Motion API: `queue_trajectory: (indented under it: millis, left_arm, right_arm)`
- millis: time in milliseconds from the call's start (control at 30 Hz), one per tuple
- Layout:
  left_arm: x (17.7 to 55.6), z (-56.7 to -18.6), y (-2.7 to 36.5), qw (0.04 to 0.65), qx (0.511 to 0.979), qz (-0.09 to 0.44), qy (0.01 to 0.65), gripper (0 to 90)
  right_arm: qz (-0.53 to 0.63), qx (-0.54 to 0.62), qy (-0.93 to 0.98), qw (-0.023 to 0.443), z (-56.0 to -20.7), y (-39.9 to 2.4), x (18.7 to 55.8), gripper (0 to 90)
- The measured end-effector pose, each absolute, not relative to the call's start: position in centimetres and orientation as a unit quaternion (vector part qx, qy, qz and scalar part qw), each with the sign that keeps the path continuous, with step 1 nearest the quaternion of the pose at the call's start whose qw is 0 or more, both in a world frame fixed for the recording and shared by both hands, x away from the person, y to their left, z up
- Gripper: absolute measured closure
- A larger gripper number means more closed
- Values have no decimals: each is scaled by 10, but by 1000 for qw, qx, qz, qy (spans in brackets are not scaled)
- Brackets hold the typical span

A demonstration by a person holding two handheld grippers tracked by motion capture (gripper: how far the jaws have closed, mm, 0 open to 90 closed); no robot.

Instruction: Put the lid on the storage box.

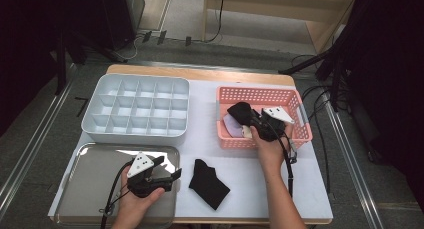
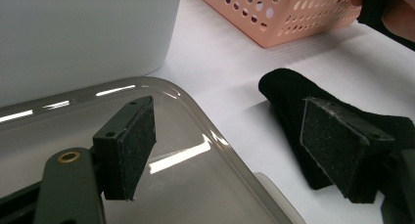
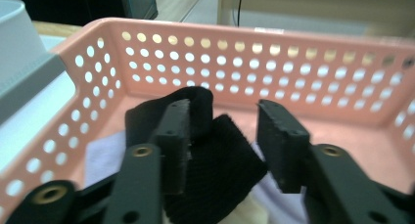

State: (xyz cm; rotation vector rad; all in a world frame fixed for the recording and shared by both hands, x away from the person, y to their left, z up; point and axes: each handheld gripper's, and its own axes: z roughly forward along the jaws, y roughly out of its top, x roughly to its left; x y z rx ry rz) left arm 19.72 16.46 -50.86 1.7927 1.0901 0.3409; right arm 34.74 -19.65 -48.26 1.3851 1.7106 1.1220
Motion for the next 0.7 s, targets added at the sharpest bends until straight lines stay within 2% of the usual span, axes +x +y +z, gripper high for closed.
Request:
queue_trajectory:
  millis: [167, 300, 467, 700]
  left_arm:
    - [197, -509, 165, 486, 738, 140, 447, 215]
    - [198, -509, 164, 486, 738, 140, 447, 215]
    - [197, -509, 164, 486, 738, 141, 446, 215]
    - [197, -509, 164, 485, 739, 141, 446, 216]
  right_arm:
    - [495, 524, 629, 290, -476, -202, 345, 730]
    - [494, 510, 658, 252, -475, -192, 347, 753]
    - [441, 510, 692, 259, -482, -174, 352, 637]
    - [391, 561, 702, 197, -481, -174, 365, 529]
